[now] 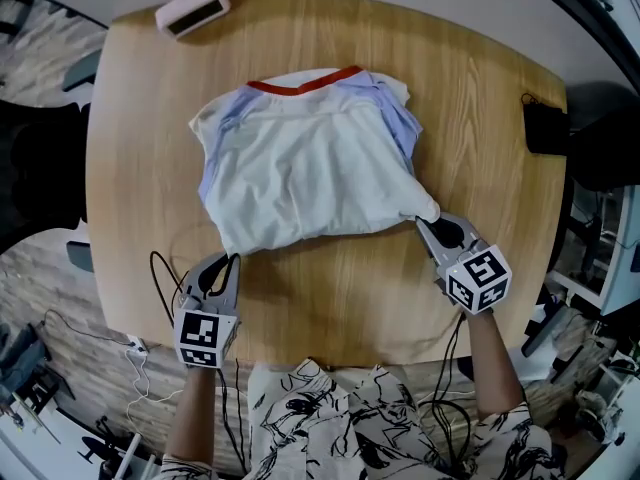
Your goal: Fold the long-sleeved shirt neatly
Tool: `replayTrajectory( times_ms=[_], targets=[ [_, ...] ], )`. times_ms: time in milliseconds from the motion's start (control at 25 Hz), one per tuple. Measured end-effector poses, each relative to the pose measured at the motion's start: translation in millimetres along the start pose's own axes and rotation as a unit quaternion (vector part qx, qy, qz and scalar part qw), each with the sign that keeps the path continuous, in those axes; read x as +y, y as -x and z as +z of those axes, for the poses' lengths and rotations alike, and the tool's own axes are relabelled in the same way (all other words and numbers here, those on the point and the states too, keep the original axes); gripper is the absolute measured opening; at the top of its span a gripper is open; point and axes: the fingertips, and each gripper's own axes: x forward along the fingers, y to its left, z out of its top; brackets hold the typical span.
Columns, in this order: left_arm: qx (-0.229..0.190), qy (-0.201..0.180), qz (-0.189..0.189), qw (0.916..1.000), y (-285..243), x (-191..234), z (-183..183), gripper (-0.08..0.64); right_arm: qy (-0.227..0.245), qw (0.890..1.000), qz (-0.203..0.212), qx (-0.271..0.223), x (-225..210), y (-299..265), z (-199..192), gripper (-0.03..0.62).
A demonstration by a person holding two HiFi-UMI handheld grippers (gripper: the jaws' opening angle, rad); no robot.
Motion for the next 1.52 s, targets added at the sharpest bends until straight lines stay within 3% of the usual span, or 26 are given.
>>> replayTrajectory(
  times_ms=[240,360,560,720,760,800,840,960,1120,1200,1520],
  targets=[
    [0.017,-0.01,0.012,0.9997,18,24,-10,0.02,0.082,0.996,0.01,0.038,-5,22,-8,0.037],
    [0.032,0.002,-0.006,0.9995,26,25,-19,0.02,0.104,0.993,0.017,0.059,-2,33,-19,0.037],
    [0.065,0.058,-0.02,0.996,35,28,-58,0.02,0.111,0.989,0.017,0.091,1,40,-53,0.037],
    [0.078,0.033,-0.044,0.9954,34,15,-66,0.029,0.101,0.99,0.032,0.094,10,39,-64,0.043],
    [0.078,0.02,-0.061,0.9949,36,8,-66,0.08,0.093,0.99,0.045,0.095,13,40,-65,0.061],
    [0.074,0.014,-0.081,0.9938,39,2,-65,0.198,0.081,0.99,0.065,0.095,17,42,-65,0.117],
    [0.065,0.014,-0.101,0.9927,43,-3,-61,0.285,0.067,0.99,0.086,0.091,21,45,-62,0.208],
    [0.027,0.026,-0.112,0.993,56,8,-32,0.304,0.026,0.992,0.11,0.049,13,57,-32,0.291],
    [-0.034,0.05,-0.091,0.9941,57,40,27,0.295,-0.025,0.996,0.09,-0.012,-15,56,21,0.293],
    [-0.055,0.042,-0.085,0.994,52,50,50,0.285,-0.027,0.996,0.081,-0.02,-21,47,39,0.288],
    [-0.056,-0.014,-0.08,0.9951,-6,72,106,0.267,0.005,0.996,0.089,-0.008,-40,-11,102,0.262]
  ],
)
